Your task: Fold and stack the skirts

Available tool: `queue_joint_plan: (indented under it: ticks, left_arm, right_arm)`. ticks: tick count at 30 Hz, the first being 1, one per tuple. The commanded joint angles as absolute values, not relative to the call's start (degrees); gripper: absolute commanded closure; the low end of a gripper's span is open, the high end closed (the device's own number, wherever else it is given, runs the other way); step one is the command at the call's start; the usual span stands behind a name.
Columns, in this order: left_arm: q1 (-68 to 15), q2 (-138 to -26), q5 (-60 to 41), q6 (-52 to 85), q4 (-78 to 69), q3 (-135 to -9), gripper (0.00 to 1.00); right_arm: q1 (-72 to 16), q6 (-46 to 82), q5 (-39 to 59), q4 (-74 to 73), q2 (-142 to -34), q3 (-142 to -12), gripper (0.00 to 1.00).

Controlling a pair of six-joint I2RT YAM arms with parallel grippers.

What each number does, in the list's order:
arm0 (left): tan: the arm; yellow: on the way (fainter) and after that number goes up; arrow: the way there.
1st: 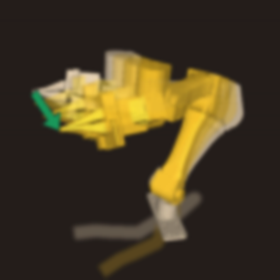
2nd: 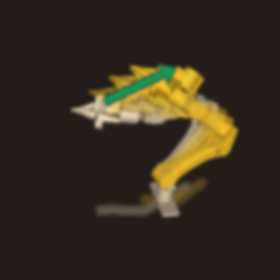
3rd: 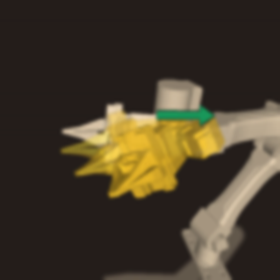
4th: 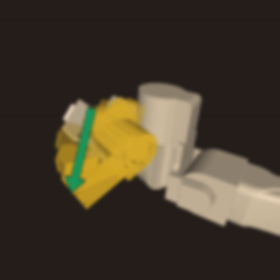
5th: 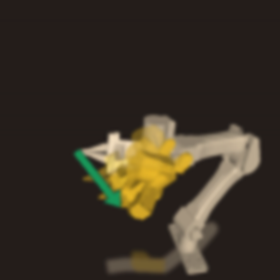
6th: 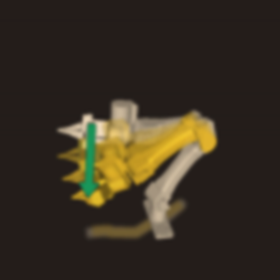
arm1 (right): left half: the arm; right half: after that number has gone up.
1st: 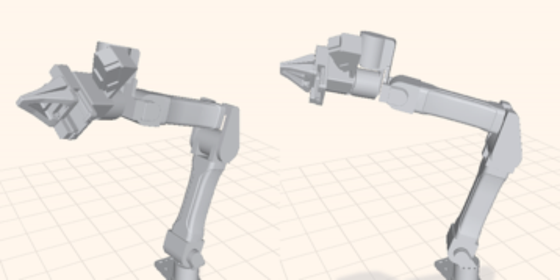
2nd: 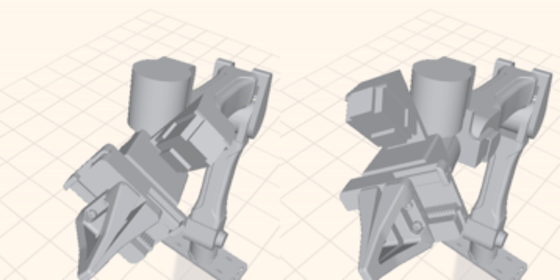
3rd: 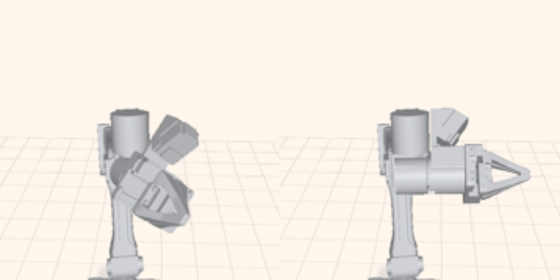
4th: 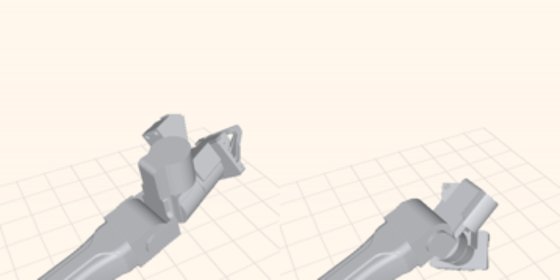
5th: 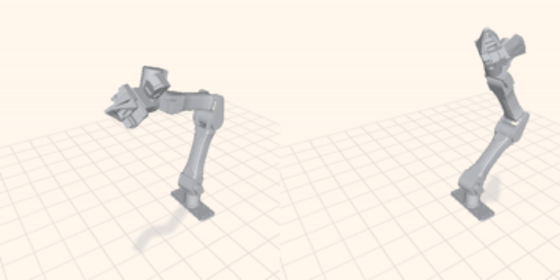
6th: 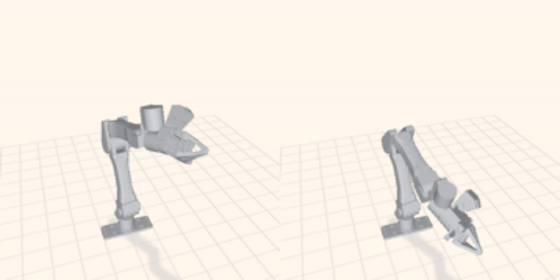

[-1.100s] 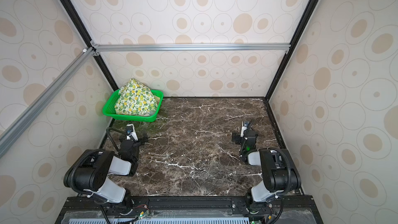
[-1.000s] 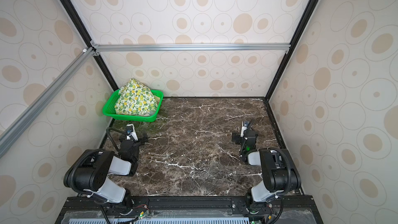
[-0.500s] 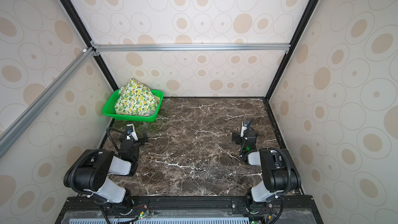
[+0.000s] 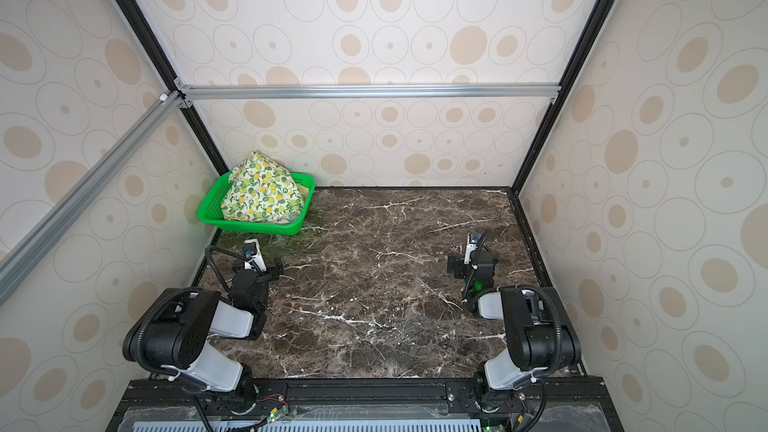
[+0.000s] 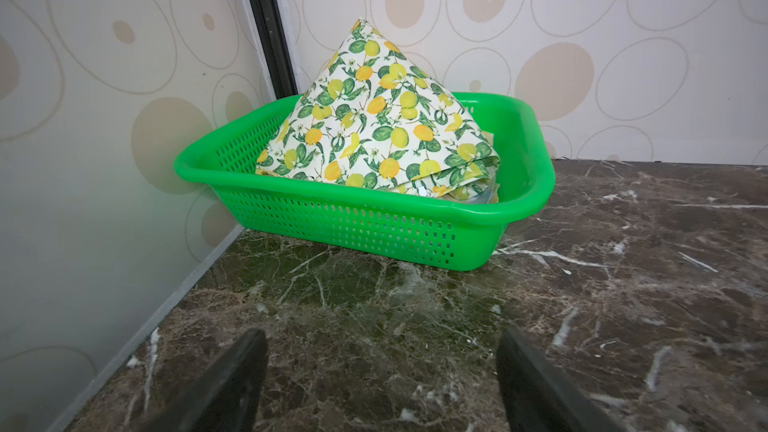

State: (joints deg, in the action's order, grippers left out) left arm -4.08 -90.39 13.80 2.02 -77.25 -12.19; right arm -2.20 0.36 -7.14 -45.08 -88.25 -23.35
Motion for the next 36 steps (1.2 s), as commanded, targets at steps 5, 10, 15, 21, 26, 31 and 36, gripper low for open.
queue_joint_plan:
  ticks: [5,10,15,21,26,31,36]
  left_arm:
    - [-5.02,-82.47,19.11,1.54,-55.29,-22.59,0.25]
    - [-4.92,-79.68,20.98,11.82,-34.4,-38.41,0.23]
    - [-3.7,-89.36,13.15,14.69,-10.5,-62.88,0.13]
    - [0.21,-107.71,4.39,18.96,5.16,-87.34,0.04]
    - [4.42,-119.1,1.28,23.62,9.48,-100.12,0.03]
    - [4.56,-127.45,0.64,22.18,9.62,-107.42,0.07]
    - [4.55,-130.8,3.46,22.69,8.78,-110.36,0.08]
  right_arm:
    - [-3.96,1.88,-9.81,-20.78,-80.05,-33.55,0.09]
    - [-5.17,7.77,-7.17,-14.94,-76.14,-37.62,0.12]
    - [-5.84,12.9,-4.21,-9.91,-78.27,-42.31,0.12]
    - [-7.9,15.72,1.07,-10.31,-83.04,-45.28,0.14]
    - [-8.0,17.42,4.08,-11.07,-85.17,-46.42,0.14]
    - [-8.15,19.13,9.21,-13.11,-88.07,-46.48,0.15]
    - [-8.28,19.64,10.28,-12.03,-89.83,-47.73,0.17]
